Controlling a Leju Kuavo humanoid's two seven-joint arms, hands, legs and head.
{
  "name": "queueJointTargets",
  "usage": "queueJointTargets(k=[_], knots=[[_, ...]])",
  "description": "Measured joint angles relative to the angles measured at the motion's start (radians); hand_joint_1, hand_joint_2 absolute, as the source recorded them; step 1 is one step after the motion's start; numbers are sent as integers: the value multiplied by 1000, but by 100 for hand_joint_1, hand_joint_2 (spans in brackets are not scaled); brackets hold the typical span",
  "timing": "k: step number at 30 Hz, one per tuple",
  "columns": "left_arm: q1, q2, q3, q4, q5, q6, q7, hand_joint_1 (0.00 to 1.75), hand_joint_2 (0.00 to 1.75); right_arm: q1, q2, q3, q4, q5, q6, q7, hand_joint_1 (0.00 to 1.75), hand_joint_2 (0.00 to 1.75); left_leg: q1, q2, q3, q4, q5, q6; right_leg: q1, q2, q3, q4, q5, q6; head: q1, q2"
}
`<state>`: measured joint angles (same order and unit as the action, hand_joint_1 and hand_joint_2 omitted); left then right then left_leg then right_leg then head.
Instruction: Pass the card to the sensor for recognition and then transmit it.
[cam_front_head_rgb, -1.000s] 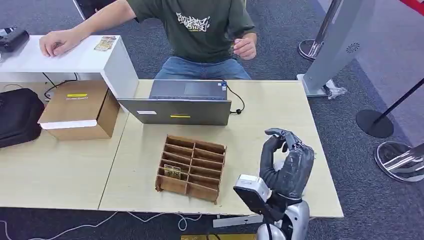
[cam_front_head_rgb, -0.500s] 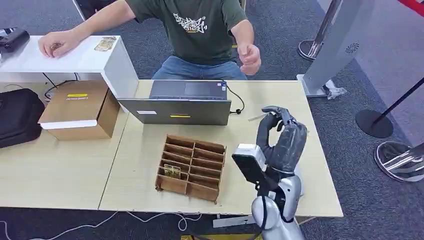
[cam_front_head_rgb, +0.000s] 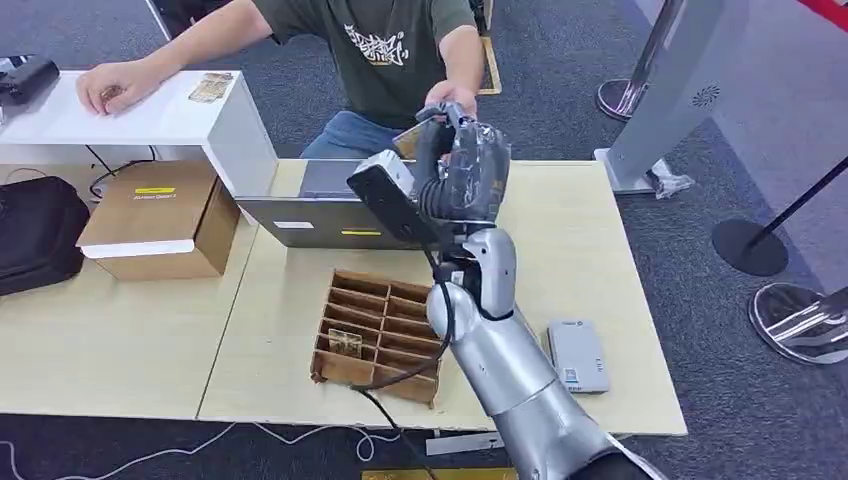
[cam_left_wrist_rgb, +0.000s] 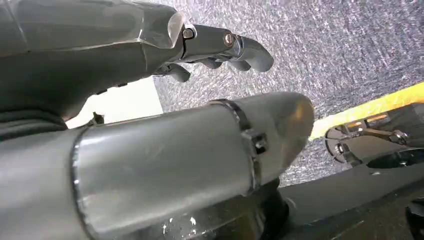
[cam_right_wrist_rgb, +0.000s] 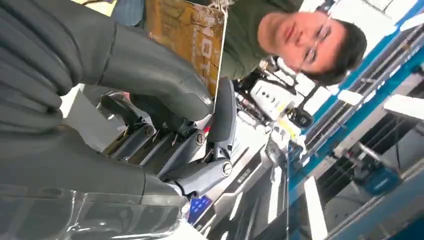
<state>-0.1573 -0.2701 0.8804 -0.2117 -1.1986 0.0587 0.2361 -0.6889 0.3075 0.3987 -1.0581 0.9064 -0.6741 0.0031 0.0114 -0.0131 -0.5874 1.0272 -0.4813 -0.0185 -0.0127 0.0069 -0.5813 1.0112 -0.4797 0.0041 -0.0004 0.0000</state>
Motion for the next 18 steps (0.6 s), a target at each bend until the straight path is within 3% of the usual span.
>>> queueJointTargets(k=[9,18], knots=[[-3,-1,-32,0,-26,-24,16,0,0,-103,0,39,169,21,-14,17,175,175,0,0,0,0,0,0,0,0,0,0,0,0,0,0],[-6,-1,-62,0,-43,-42,19,0,0,-109,0,-4,220,84,-16,1,175,175,0,0,0,0,0,0,0,0,0,0,0,0,0,0]])
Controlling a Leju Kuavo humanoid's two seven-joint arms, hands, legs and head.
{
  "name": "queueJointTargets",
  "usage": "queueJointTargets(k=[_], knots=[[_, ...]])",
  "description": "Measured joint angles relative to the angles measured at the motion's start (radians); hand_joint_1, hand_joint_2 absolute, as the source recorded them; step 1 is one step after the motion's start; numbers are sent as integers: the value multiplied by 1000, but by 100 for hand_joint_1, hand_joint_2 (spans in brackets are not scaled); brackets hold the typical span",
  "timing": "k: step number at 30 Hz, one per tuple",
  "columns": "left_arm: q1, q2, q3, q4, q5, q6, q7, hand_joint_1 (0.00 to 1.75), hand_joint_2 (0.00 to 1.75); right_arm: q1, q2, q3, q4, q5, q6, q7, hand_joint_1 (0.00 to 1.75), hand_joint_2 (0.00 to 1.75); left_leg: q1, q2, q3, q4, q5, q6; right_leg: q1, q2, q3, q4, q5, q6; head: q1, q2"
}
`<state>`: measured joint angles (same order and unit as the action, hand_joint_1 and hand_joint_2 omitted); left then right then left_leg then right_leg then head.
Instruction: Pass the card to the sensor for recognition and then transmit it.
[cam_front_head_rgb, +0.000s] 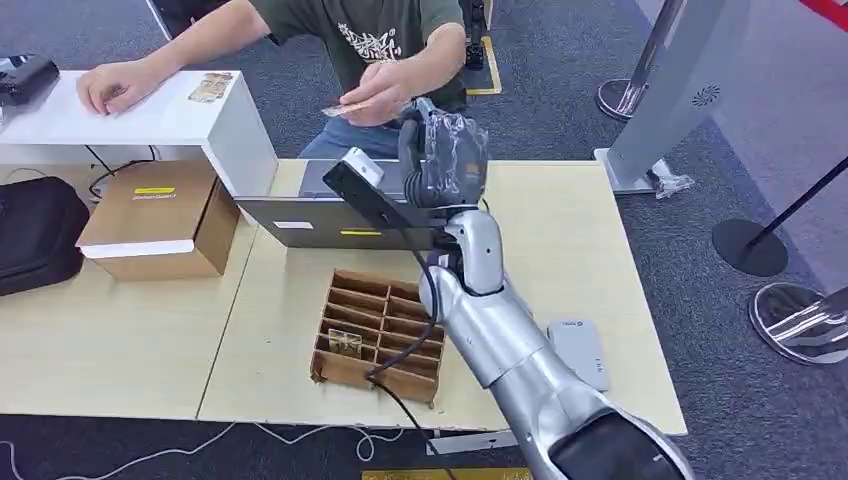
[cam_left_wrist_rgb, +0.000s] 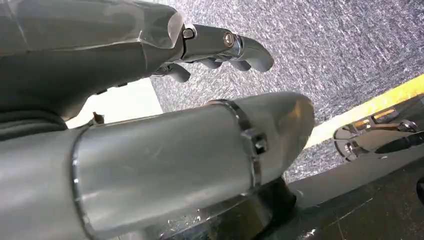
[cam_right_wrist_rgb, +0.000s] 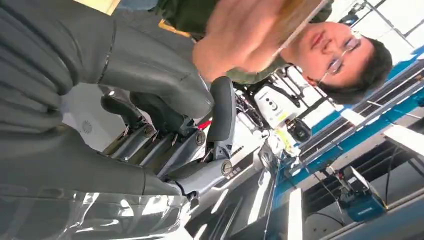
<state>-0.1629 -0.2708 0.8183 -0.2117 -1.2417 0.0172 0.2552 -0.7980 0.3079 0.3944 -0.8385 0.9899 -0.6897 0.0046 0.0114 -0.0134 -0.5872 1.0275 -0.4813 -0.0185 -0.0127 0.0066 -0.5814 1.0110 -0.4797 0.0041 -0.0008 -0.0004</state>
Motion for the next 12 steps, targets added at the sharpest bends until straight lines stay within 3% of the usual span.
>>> queueJointTargets(k=[1,2,12], knots=[[-1,0,-2,0,0,-1,0,0,0,0,0,-5,3,2,0,0,63,175,0,0,0,0,0,0,0,0,0,0,0,0,0,0],[-1,0,-5,0,-1,-3,1,0,0,0,0,-12,7,5,0,0,0,175,0,0,0,0,0,0,0,0,0,0,0,0,0,0],[-3,1,-19,0,-2,-6,8,0,0,0,0,-41,35,36,5,1,0,175,0,0,0,0,0,0,0,0,0,0,0,0,0,0]])
